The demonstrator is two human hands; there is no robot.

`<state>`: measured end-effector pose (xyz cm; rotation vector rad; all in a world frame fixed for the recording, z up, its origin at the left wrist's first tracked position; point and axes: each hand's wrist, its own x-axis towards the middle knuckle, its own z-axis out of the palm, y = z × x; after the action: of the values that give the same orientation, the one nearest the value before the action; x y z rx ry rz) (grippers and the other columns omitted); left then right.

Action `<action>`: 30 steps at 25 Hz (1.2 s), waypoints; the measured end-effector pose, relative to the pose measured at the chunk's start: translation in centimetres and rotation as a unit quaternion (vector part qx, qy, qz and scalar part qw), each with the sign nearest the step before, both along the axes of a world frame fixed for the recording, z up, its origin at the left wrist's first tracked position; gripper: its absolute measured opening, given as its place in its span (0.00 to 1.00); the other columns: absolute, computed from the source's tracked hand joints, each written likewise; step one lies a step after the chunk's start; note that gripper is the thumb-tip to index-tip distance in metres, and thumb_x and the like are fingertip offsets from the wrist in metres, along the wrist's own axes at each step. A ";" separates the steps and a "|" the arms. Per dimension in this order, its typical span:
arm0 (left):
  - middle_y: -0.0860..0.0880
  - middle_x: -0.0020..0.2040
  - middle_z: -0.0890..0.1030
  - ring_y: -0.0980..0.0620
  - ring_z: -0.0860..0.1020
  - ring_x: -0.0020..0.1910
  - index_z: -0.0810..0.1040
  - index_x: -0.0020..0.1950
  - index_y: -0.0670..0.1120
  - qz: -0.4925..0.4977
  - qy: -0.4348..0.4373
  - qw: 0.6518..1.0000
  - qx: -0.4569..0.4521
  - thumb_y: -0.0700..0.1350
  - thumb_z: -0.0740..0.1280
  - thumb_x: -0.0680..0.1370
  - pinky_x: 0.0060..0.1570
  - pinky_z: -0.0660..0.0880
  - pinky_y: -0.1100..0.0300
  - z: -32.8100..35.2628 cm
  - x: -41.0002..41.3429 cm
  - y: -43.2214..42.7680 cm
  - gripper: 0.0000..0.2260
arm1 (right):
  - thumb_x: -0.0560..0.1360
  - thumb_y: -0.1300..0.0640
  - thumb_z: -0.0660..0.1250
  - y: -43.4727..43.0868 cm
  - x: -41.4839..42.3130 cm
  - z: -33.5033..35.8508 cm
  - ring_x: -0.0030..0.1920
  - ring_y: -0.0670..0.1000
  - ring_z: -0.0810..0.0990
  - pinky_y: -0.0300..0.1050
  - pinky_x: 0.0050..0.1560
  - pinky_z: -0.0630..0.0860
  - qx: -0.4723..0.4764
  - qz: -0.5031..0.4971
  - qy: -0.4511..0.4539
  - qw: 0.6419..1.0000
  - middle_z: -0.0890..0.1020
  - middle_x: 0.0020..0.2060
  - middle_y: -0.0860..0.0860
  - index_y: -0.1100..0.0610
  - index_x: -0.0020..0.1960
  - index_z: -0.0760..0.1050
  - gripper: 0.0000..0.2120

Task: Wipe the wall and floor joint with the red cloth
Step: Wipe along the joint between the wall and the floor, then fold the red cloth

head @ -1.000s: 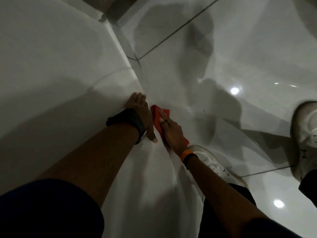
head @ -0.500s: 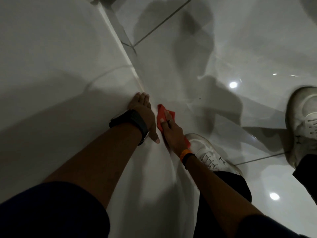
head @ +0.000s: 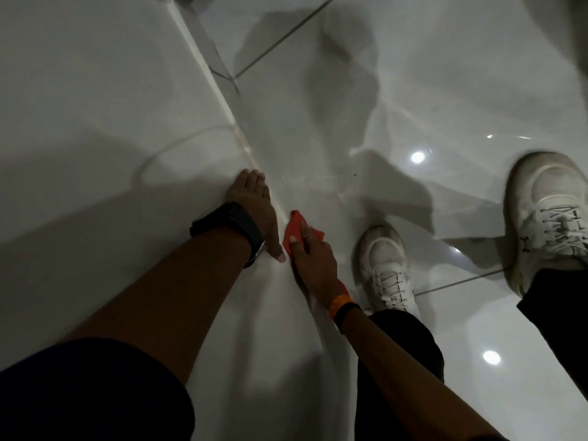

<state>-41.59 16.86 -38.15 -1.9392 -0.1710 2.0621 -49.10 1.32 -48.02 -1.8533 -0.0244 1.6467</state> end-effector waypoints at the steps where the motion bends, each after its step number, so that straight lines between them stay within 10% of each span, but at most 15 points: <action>1: 0.37 0.82 0.38 0.39 0.38 0.82 0.38 0.82 0.36 0.002 0.002 1.000 -0.002 0.77 0.64 0.69 0.81 0.38 0.46 -0.1 0.0 -0.2 0.62 | 0.86 0.42 0.51 0.0 -0.1 0.1 0.81 0.60 0.60 0.66 0.81 0.56 0.010 0.004 -0.002 1.000 0.61 0.82 0.55 0.47 0.83 0.50 0.28; 9: 0.35 0.82 0.40 0.38 0.40 0.82 0.39 0.82 0.34 0.020 -0.015 0.999 -0.024 0.75 0.65 0.70 0.81 0.40 0.45 1.9 -1.3 -2.8 0.61 | 0.87 0.52 0.55 -2.6 0.9 0.8 0.68 0.61 0.77 0.55 0.71 0.72 -0.044 0.028 -0.034 0.998 0.78 0.71 0.59 0.57 0.77 0.69 0.21; 14: 0.37 0.82 0.44 0.40 0.44 0.83 0.44 0.82 0.37 0.076 -0.039 0.996 -0.033 0.71 0.67 0.72 0.81 0.40 0.45 4.6 -2.3 -5.0 0.56 | 0.83 0.58 0.59 -5.0 8.1 4.0 0.40 0.57 0.83 0.47 0.42 0.83 -0.052 -0.267 0.257 0.927 0.88 0.34 0.53 0.57 0.44 0.83 0.16; 16: 0.37 0.82 0.52 0.40 0.51 0.83 0.48 0.83 0.39 0.167 -0.102 0.980 -0.040 0.67 0.66 0.76 0.82 0.44 0.46 5.4 -2.5 -5.1 0.49 | 0.83 0.56 0.59 -5.1 11.7 5.4 0.40 0.58 0.87 0.47 0.41 0.86 -0.008 -0.362 0.327 0.873 0.89 0.38 0.57 0.61 0.45 0.85 0.19; 19: 0.39 0.74 0.72 0.40 0.73 0.71 0.56 0.82 0.46 0.463 -0.270 0.843 -0.040 0.60 0.62 0.82 0.76 0.64 0.47 6.9 -1.7 -4.9 0.33 | 0.84 0.42 0.55 -4.4 17.4 8.5 0.55 0.60 0.86 0.55 0.60 0.83 0.112 -0.403 0.366 0.831 0.86 0.56 0.61 0.62 0.63 0.81 0.27; 22: 0.42 0.54 0.84 0.47 0.83 0.50 0.66 0.71 0.54 0.699 -0.448 0.551 -0.085 0.51 0.66 0.83 0.56 0.80 0.48 10.1 0.9 -5.6 0.18 | 0.80 0.29 0.53 -3.0 21.5 12.2 0.65 0.61 0.81 0.59 0.71 0.75 0.195 -0.376 0.408 0.809 0.80 0.67 0.61 0.59 0.76 0.71 0.40; 24: 0.42 0.45 0.83 0.49 0.83 0.45 0.70 0.57 0.54 0.719 -0.527 0.439 -0.113 0.43 0.67 0.82 0.50 0.82 0.42 12.5 3.3 -6.2 0.10 | 0.80 0.30 0.54 -2.0 23.5 15.0 0.68 0.61 0.78 0.59 0.75 0.70 0.231 -0.371 0.413 0.799 0.77 0.69 0.62 0.61 0.79 0.65 0.41; 27: 0.50 0.45 0.81 0.46 0.82 0.48 0.77 0.45 0.50 0.671 -0.616 0.397 -0.116 0.34 0.66 0.80 0.53 0.81 0.39 16.4 7.9 -7.1 0.11 | 0.83 0.41 0.60 -1.1 27.2 19.3 0.65 0.61 0.80 0.61 0.75 0.70 0.264 -0.371 0.357 0.816 0.81 0.64 0.62 0.61 0.73 0.73 0.28; 30: 0.51 0.55 0.79 0.58 0.79 0.53 0.82 0.54 0.47 0.533 -0.715 0.438 -0.114 0.34 0.68 0.79 0.56 0.82 0.59 21.0 12.4 -8.2 0.10 | 0.83 0.52 0.63 -1.6 31.3 24.0 0.64 0.62 0.81 0.65 0.70 0.75 0.291 -0.326 0.254 0.863 0.82 0.65 0.62 0.60 0.70 0.76 0.19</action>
<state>-29.22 8.69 -17.17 -3.5726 -1.8591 -0.3633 -17.81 -0.32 -24.06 -0.8011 0.2744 1.3689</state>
